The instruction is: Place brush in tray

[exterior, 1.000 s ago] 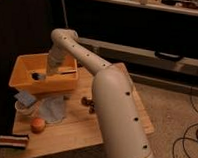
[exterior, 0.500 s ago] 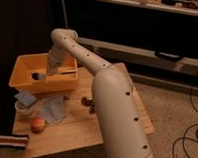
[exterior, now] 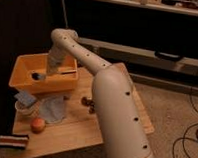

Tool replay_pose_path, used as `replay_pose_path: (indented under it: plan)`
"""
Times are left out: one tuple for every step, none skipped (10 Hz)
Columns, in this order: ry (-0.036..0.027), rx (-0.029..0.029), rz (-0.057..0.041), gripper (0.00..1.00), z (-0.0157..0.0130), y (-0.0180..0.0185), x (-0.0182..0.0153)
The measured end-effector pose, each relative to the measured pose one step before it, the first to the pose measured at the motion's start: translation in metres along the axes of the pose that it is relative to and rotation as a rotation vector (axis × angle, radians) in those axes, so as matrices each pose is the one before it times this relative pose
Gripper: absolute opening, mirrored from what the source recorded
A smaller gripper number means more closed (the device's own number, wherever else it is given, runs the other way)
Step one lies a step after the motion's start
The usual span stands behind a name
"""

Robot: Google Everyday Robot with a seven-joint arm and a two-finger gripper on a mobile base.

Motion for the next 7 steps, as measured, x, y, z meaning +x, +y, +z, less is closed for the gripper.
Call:
replay_pose_path:
  plan:
    - [-0.00003,-0.00003,-0.00004,0.79,0.00000,0.00001,-0.00004]
    - [0.00005,0.00001,0.00007,0.80,0.00000,0.00001,0.00007]
    - [-0.00009,0.00023,-0.00005,0.80,-0.00011,-0.00008,-0.00010]
    - [0.00006,-0.00017,0.00001,0.80,0.00009,0.00005,0.00004]
    - [-0.00002,-0.00001,0.00003,0.80,0.00000,0.00001,0.00003]
    - [-0.00011,-0.00027,0.00024,0.80,0.00022,0.00007,0.00011]
    - [0.00015,-0.00140,0.00048,0.80,0.00098,0.00039,0.00046]
